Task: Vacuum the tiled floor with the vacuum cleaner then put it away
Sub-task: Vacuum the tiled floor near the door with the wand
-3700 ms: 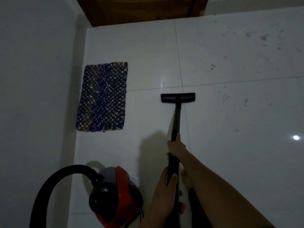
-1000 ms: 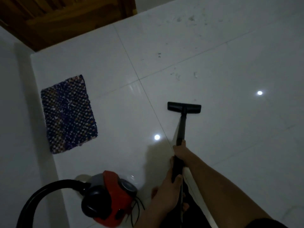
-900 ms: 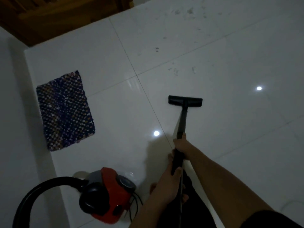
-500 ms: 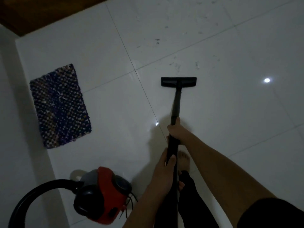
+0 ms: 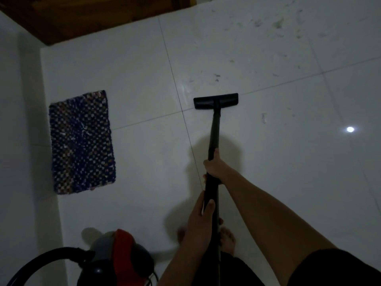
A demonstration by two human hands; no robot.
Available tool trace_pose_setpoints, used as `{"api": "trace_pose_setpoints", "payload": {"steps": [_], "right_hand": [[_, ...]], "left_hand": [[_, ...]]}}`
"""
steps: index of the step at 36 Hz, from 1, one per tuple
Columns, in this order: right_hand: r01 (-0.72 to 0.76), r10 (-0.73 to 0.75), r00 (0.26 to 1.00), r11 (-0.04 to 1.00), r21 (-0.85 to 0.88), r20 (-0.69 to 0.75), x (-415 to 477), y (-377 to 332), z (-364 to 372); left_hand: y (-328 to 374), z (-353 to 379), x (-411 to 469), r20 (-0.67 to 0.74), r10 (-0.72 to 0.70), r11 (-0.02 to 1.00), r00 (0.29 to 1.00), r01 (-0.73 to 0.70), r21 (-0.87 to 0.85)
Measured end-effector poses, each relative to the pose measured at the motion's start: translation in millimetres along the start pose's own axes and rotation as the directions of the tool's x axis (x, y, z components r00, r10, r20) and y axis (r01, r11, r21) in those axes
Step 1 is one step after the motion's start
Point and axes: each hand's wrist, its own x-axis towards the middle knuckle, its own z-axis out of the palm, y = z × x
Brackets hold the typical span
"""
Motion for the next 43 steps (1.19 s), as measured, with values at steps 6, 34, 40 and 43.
{"api": "trace_pose_setpoints", "payload": {"steps": [6,34,40,43], "right_hand": [[0.011,-0.011,1.0,1.0,-0.029,-0.002,31,-58,1],[0.061,-0.067,0.995,0.996,-0.072,-0.079,174,-358,-70],[0.065,-0.072,0.994,0.993,-0.095,-0.077,188,-400,-99],[0.063,-0.069,0.996,0.993,-0.103,-0.058,195,-417,-113]], "left_hand": [[44,-13,36,0.009,0.022,0.999,1.0,-0.022,-0.031],[328,-29,219,-0.004,-0.025,0.997,1.0,0.024,-0.068],[369,-8,241,-0.007,-0.021,0.994,1.0,0.02,-0.109],[385,3,250,-0.02,-0.018,0.992,1.0,0.016,-0.127]]}}
